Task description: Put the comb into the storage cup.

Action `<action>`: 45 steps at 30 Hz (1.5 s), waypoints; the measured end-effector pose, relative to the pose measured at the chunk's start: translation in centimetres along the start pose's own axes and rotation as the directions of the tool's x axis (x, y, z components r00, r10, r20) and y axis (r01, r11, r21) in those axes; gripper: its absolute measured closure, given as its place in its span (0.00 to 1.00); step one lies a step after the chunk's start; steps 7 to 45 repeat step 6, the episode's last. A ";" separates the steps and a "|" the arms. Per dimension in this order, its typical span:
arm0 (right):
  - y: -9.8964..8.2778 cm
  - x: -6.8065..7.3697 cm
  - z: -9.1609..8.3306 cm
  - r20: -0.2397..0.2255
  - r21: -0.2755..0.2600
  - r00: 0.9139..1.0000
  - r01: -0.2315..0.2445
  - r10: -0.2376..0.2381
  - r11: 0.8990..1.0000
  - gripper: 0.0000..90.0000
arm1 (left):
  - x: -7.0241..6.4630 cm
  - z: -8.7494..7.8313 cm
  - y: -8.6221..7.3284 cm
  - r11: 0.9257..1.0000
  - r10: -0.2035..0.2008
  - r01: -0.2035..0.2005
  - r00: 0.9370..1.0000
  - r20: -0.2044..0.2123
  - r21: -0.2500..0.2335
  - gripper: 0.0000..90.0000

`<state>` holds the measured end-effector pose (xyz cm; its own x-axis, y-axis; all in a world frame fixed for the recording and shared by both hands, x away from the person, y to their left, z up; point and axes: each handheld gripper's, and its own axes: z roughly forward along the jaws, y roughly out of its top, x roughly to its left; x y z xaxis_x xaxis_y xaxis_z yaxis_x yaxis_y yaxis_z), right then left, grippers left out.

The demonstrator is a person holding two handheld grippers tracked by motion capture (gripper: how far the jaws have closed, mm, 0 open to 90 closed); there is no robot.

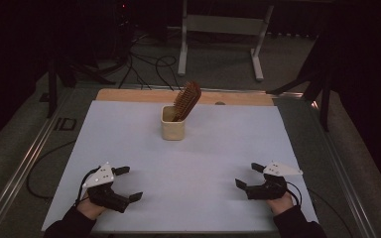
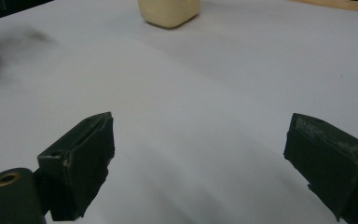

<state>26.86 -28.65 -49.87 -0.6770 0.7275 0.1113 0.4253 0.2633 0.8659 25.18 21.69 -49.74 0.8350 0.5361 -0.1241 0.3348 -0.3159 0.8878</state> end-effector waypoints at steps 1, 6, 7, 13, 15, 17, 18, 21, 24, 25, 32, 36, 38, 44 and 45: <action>0.0 0.0 0.1 0.007 0.006 1.000 0.007 -0.007 1.000 0.09 | 0.0 0.0 0.0 1.000 0.000 0.000 1.000 -0.001 -0.001 0.00; -0.1 0.1 0.2 0.007 0.018 1.000 0.005 -0.005 1.000 0.09 | 0.0 0.0 0.0 1.000 0.002 -0.002 1.000 -0.001 0.001 0.00; -0.1 0.1 0.2 0.007 0.018 1.000 0.005 -0.005 1.000 0.09 | 0.0 0.0 0.0 1.000 0.002 -0.002 1.000 -0.001 0.001 0.00; -0.1 0.1 0.2 0.007 0.018 1.000 0.005 -0.005 1.000 0.09 | 0.0 0.0 0.0 1.000 0.002 -0.002 1.000 -0.001 0.001 0.00; -0.1 0.1 0.2 0.007 0.018 1.000 0.005 -0.005 1.000 0.09 | 0.0 0.0 0.0 1.000 0.002 -0.002 1.000 -0.001 0.001 0.00; -0.1 0.1 0.2 0.007 0.018 1.000 0.005 -0.005 1.000 0.09 | 0.0 0.0 0.0 1.000 0.002 -0.002 1.000 -0.001 0.001 0.00; -0.1 0.1 0.2 0.007 0.018 1.000 0.005 -0.005 1.000 0.09 | 0.0 0.0 0.0 1.000 0.002 -0.002 1.000 -0.001 0.001 0.00; -0.1 0.1 0.2 0.007 0.018 1.000 0.005 -0.005 1.000 0.09 | 0.0 0.0 0.0 1.000 0.002 -0.002 1.000 -0.001 0.001 0.00; -0.1 0.1 0.2 0.007 0.018 1.000 0.005 -0.005 1.000 0.09 | 0.0 0.0 0.0 1.000 0.002 -0.002 1.000 -0.001 0.001 0.00; -0.1 0.1 0.2 0.007 0.018 1.000 0.005 -0.005 1.000 0.09 | 0.0 0.0 0.0 1.000 0.002 -0.002 1.000 -0.001 0.001 0.00; -0.1 0.1 0.2 0.007 0.018 1.000 0.005 -0.005 1.000 0.09 | 0.0 0.0 0.0 1.000 0.002 -0.002 1.000 -0.001 0.001 0.00; -0.1 0.1 0.2 0.007 0.018 1.000 0.005 -0.005 1.000 0.09 | 0.0 0.0 0.0 1.000 0.002 -0.002 1.000 -0.001 0.001 0.00; -0.1 0.1 0.2 0.007 0.018 1.000 0.005 -0.005 1.000 0.09 | 0.0 0.0 0.0 1.000 0.002 -0.002 1.000 -0.001 0.001 0.00; -0.1 0.1 0.2 0.007 0.018 1.000 0.005 -0.005 1.000 0.09 | 0.0 0.0 0.0 1.000 0.002 -0.002 1.000 -0.001 0.001 0.00; -0.1 0.1 0.2 0.007 0.018 1.000 0.005 -0.005 1.000 0.09 | 0.0 0.0 0.0 1.000 0.002 -0.002 1.000 -0.001 0.001 0.00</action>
